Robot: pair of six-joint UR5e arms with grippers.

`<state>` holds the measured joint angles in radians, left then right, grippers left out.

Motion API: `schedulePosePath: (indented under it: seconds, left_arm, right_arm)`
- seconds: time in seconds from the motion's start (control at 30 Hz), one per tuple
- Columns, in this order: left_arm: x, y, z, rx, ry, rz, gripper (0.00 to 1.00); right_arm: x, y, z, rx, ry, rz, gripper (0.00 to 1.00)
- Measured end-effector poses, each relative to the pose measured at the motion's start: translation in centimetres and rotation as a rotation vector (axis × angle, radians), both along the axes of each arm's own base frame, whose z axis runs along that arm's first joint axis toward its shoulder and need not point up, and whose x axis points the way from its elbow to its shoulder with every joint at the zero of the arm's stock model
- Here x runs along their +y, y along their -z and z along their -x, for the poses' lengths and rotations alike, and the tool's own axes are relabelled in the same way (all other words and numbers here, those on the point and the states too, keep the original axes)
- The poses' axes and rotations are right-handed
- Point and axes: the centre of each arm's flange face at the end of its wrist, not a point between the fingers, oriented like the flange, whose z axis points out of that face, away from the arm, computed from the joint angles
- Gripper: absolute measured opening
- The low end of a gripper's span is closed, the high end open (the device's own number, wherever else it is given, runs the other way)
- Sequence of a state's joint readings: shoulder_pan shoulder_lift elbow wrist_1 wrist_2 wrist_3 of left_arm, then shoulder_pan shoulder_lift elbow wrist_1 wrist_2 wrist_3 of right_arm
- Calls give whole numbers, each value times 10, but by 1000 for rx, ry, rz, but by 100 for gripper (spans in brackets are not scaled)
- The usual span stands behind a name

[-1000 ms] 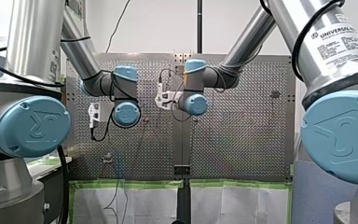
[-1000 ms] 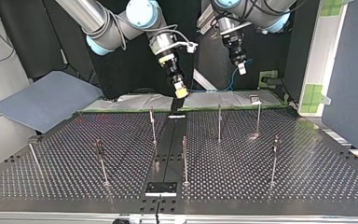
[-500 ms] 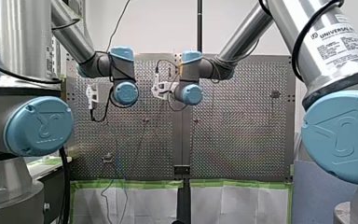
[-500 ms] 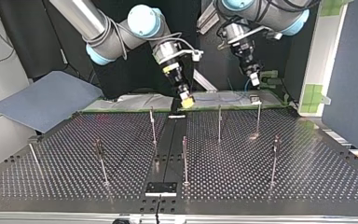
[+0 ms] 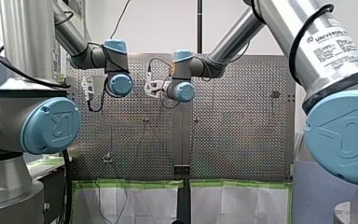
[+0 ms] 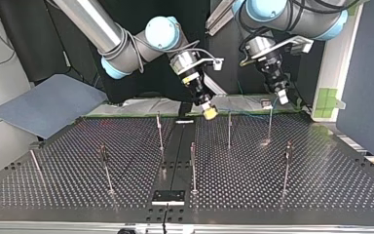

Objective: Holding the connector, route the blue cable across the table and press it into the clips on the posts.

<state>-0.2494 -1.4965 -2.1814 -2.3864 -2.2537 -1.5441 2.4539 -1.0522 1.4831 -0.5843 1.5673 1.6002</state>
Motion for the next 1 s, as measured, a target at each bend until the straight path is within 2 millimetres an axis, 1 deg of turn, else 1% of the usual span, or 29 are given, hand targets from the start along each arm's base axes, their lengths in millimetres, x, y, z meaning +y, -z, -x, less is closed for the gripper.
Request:
schedulePosePath:
  seconds: [0.07, 0.2, 0.33, 0.43, 0.6, 0.77, 0.87, 1.0]
  left_arm:
    - [3, 4, -5, 10, -10, -2, 0]
    - [12, 7, -14, 19, -26, -5, 0]
    - [23, 6, -22, 16, -30, -5, 0]
    - [33, 1, -28, 7, -30, -5, 0]
    - [48, -14, -42, -22, -29, 2, 0]
    - [65, -23, -54, -30, -48, 3, 0]
    - [75, -26, -58, -28, -67, 4, 0]
    - [82, -27, -60, -21, -76, 13, 0]
  right_arm:
    - [-1, -7, -4, -2, -6, 3, 0]
    - [-2, -22, -11, -10, -19, 12, 0]
    - [-6, -41, -18, -30, -26, 32, 0]
    - [-8, -53, -22, -48, -28, 46, 0]
    - [-8, -64, -27, -62, -36, 57, 0]
    - [-2, -75, -33, -59, -47, 63, 0]
    - [1, -80, -36, -57, -53, 64, 0]
    - [4, -87, -40, -60, -59, 64, 0]
